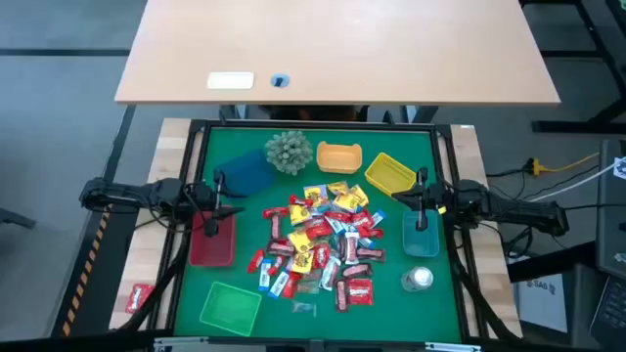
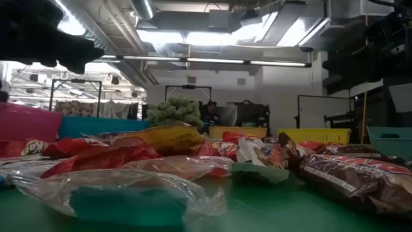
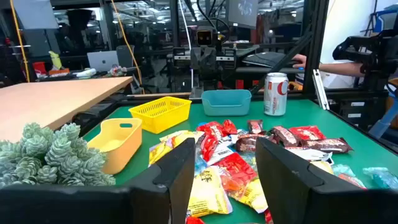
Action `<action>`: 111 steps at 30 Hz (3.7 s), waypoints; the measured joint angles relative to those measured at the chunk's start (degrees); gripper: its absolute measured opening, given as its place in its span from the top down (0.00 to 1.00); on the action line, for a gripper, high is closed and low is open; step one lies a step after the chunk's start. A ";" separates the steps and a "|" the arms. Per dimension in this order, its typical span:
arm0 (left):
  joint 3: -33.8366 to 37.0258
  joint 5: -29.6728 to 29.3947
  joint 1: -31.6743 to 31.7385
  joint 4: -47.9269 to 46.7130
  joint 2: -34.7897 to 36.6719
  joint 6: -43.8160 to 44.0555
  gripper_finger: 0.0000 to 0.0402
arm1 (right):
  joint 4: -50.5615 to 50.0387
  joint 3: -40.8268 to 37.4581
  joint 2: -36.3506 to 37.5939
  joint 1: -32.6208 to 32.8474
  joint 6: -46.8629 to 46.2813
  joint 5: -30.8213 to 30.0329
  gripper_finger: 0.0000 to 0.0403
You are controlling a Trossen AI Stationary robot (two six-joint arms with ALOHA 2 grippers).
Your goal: Sort candy
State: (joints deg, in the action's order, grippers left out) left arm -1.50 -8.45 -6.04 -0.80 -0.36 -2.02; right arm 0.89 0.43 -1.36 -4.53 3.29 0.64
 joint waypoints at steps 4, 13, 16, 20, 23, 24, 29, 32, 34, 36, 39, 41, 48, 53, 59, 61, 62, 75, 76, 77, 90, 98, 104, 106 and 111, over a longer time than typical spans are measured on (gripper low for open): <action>0.00 0.01 0.02 0.00 0.00 -0.01 0.61 | 0.00 0.00 0.00 0.02 0.00 0.00 1.00; 0.00 0.00 0.01 0.00 0.00 0.00 0.61 | 0.00 0.00 0.01 0.02 -0.02 -0.01 1.00; 0.00 0.00 0.01 0.00 0.00 0.00 0.61 | 0.00 0.01 0.02 0.02 0.00 0.00 1.00; 0.00 0.00 0.00 0.00 0.00 0.00 0.61 | 0.00 0.00 0.02 0.00 -0.02 0.00 1.00; 0.00 0.00 0.02 0.00 0.00 -0.02 0.61 | 0.00 0.00 0.01 0.00 0.00 -0.01 1.00; 0.00 0.00 0.02 0.00 0.00 -0.01 0.61 | 0.00 0.02 0.01 0.02 0.00 0.00 1.00; 0.00 0.00 0.01 0.00 0.00 0.00 0.61 | 0.00 0.00 0.01 0.02 -0.01 -0.02 1.00; 0.00 0.00 0.02 0.00 0.00 0.00 0.61 | 0.00 0.00 0.00 0.01 0.00 0.00 1.00; 0.00 0.00 0.02 0.00 0.00 -0.02 0.61 | 0.00 0.01 0.01 0.01 -0.02 -0.02 1.00; 0.00 0.00 0.02 0.00 0.00 -0.01 0.61 | 0.00 0.00 0.00 0.02 -0.01 -0.01 1.00; 0.01 0.00 0.01 0.12 0.00 -0.02 0.61 | 0.00 0.00 0.02 0.02 0.00 0.00 1.00; 0.02 0.00 0.02 0.41 0.00 -0.02 0.61 | 0.00 0.00 0.00 0.01 -0.02 -0.01 1.00; 0.02 0.00 0.02 0.42 0.00 0.00 0.61 | 0.00 0.00 0.02 0.02 -0.02 0.00 1.00; 0.04 -0.02 0.02 1.46 0.00 -0.02 0.61 | 0.02 0.01 0.02 0.02 -0.02 0.00 1.00; 0.04 -2.09 0.02 11.59 -0.02 0.02 0.61 | 0.08 0.01 0.02 0.01 -0.02 -0.01 1.00; 0.04 -2.78 0.02 14.95 -0.60 0.04 0.61 | 0.26 0.00 0.02 0.02 -0.02 0.00 1.00; 0.04 -2.84 0.02 16.47 -1.29 0.07 0.61 | 0.35 0.00 0.02 0.00 -0.08 0.00 1.00; -7.74 -6.97 0.02 16.62 -29.03 3.14 0.61 | 0.54 0.00 0.02 0.02 -6.35 0.00 1.00; -9.56 -6.97 0.02 14.21 -31.42 3.36 0.61 | 0.55 0.00 0.02 0.02 -6.36 0.00 1.00; -11.46 -6.97 0.03 11.41 -33.79 3.65 0.61 | 0.55 0.00 0.02 0.00 -6.36 0.00 1.00; -30.81 -7.17 0.04 -16.55 -56.63 7.98 0.61 | 0.31 0.00 0.02 0.02 -6.47 0.00 1.00; -31.30 -7.03 1.95 -19.85 -63.57 10.61 0.61 | 0.28 0.00 0.02 0.02 -6.47 0.00 1.00; -31.30 -6.86 4.54 -20.65 -67.32 10.98 0.61 | 0.26 0.00 0.02 0.02 -6.46 0.00 1.00; -31.30 -6.09 5.31 -20.65 -68.44 10.95 0.61 | 0.26 0.00 0.02 0.00 -6.45 0.00 1.00; -31.30 -0.94 6.46 -20.65 -71.18 10.94 0.61 | 0.24 0.00 0.02 0.00 -6.45 0.00 1.00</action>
State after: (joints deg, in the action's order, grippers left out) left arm -32.80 -9.39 0.42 -21.45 -71.55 8.92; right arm 1.13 0.43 -1.34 -4.53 -3.16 0.64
